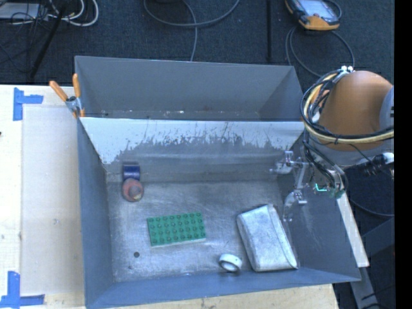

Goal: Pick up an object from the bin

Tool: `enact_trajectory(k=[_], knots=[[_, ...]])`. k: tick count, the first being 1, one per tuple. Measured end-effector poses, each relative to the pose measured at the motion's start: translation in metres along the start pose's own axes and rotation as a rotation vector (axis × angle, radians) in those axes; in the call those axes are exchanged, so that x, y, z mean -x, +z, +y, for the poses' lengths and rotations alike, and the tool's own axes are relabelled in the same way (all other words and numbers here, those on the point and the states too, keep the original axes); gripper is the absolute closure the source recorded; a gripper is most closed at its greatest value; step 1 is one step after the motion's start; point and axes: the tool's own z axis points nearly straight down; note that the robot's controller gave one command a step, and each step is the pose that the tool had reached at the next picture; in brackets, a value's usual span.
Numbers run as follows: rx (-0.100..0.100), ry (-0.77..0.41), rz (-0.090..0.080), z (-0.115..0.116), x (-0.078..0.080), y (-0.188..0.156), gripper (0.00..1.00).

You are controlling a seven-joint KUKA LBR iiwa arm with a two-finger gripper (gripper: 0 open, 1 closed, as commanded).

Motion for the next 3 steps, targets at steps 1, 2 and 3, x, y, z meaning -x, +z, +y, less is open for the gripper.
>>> enact_trajectory(k=[1,2,3], knots=[[0.002,0.129,0.000,-0.016,-0.060,0.059,0.00],[-0.004,0.228,0.022,-0.008,-0.033,0.087,0.00],[0.002,0.500,-0.012,0.006,0.012,0.052,0.00]])
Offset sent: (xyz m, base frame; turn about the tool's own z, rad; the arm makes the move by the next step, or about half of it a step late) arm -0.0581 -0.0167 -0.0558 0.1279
